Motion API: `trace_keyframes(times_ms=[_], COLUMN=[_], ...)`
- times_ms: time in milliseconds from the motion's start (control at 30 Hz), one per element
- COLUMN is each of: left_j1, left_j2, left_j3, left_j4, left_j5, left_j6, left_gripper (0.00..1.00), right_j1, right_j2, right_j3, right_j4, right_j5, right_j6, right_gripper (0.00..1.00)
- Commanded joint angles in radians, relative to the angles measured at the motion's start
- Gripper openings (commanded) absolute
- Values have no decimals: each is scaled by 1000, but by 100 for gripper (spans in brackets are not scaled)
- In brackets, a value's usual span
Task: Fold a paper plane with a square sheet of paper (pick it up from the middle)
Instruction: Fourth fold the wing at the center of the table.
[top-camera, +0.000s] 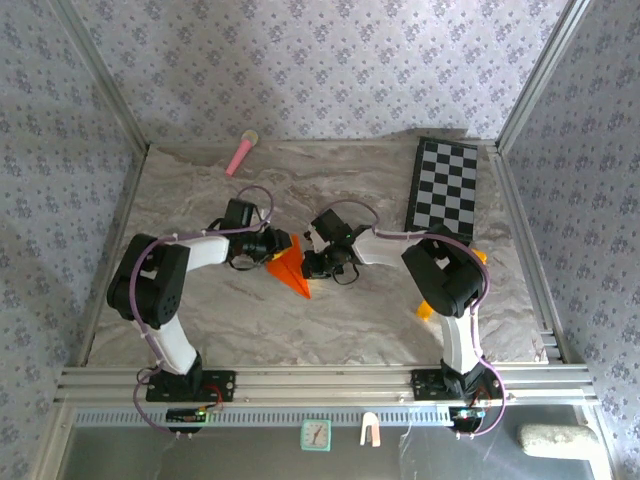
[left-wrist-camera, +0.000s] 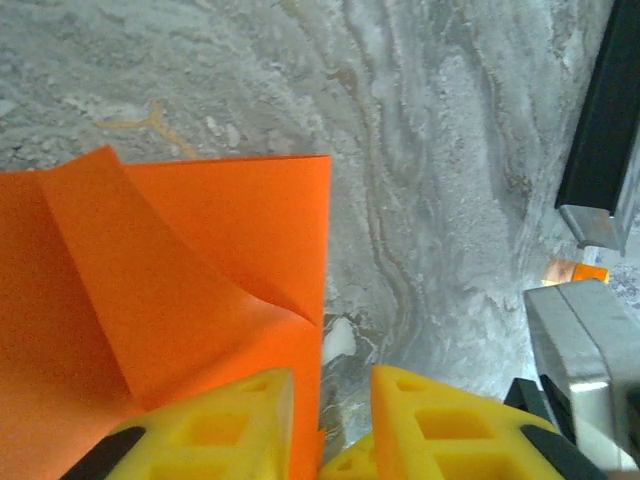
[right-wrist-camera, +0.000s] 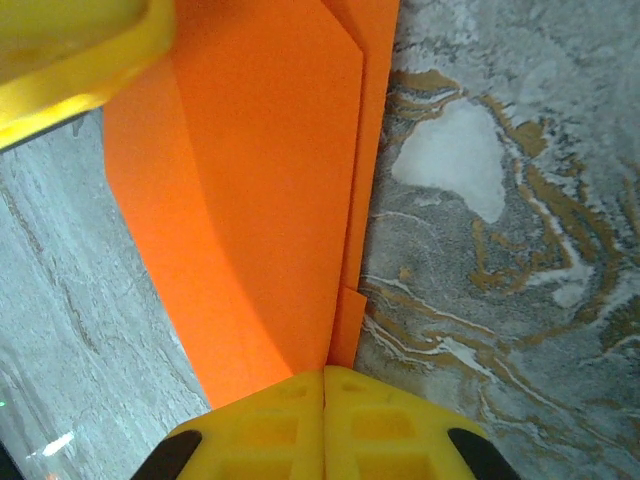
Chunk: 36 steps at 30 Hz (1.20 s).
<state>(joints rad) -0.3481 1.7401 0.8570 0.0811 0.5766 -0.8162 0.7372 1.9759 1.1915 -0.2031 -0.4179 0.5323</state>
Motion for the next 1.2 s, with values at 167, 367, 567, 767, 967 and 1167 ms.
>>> trace_keyframes(times_ms=[167, 367, 567, 767, 967, 1167], left_j1=[-9, -23, -29, -34, -37, -38], left_j2=[-47, -15, 31, 64, 88, 90], left_j3=[-76, -81, -52, -37, -36, -34], left_j4=[73, 82, 62, -7, -81, -104], left_j5=[35, 43, 36, 2, -35, -48], left_j6=[-24, -22, -17, -12, -9, -6], left_gripper=[28, 26, 25, 23, 22, 21], right_j1=[-7, -7, -8, -10, -15, -9], right_j2=[27, 34, 38, 37, -61, -145], right_j3=[-35, -33, -29, -24, -29, -32], right_j4=[-75, -92, -106, -107, -62, -51], right_j5=[72, 89, 99, 96, 60, 57], right_j6=[17, 21, 21, 21, 37, 42], right_gripper=[5, 4, 4, 4, 16, 20])
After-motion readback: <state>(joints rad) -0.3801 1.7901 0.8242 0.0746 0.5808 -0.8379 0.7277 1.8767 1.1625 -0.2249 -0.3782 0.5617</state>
